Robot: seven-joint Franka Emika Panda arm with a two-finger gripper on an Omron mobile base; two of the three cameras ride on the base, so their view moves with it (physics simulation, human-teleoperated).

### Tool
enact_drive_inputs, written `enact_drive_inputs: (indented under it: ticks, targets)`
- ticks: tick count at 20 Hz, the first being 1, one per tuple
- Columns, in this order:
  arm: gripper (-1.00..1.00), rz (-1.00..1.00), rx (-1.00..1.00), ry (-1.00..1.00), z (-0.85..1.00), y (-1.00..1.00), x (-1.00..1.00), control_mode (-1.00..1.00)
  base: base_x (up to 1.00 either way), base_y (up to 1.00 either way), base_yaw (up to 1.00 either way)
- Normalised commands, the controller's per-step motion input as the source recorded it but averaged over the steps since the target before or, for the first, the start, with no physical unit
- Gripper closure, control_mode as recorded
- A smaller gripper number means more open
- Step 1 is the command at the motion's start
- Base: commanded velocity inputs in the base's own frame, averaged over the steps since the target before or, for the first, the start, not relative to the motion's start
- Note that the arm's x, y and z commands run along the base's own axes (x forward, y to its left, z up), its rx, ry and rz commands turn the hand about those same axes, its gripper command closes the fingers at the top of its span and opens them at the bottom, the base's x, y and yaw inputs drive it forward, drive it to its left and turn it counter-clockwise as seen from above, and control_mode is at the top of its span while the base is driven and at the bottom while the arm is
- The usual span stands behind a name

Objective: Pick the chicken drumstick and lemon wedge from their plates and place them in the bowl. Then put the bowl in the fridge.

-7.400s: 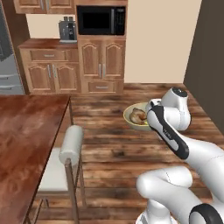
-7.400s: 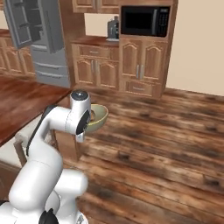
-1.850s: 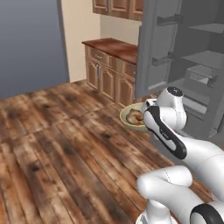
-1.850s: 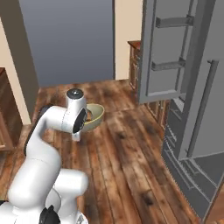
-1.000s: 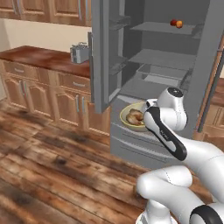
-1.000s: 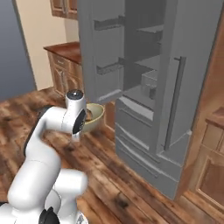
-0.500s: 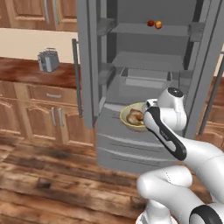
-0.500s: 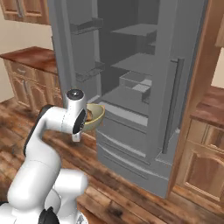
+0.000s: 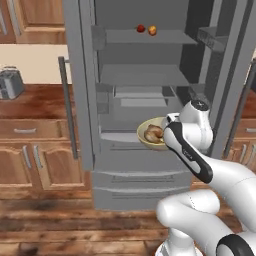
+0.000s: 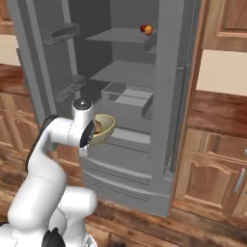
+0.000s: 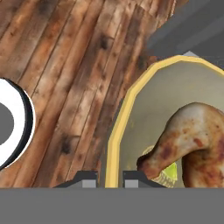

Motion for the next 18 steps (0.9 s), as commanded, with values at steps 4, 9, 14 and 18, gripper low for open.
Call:
enact_drive_inputs:
  ticks: [4, 9, 14, 18]
  targets:
    - [1.0, 0.0, 0.0, 0.0, 0.0, 0.0, 0.0, 1.0, 0.57, 0.4, -0.44]
    - [1.0, 0.0, 0.0, 0.0, 0.0, 0.0, 0.0, 1.0, 0.46, 0.57, -0.31]
    - [1.0, 0.0, 0.0, 0.0, 0.0, 0.0, 0.0, 1.0, 0.62, 0.51, -0.2]
    - [1.0, 0.0, 0.0, 0.0, 0.0, 0.0, 0.0, 1.0, 0.83, 0.24, -0.18]
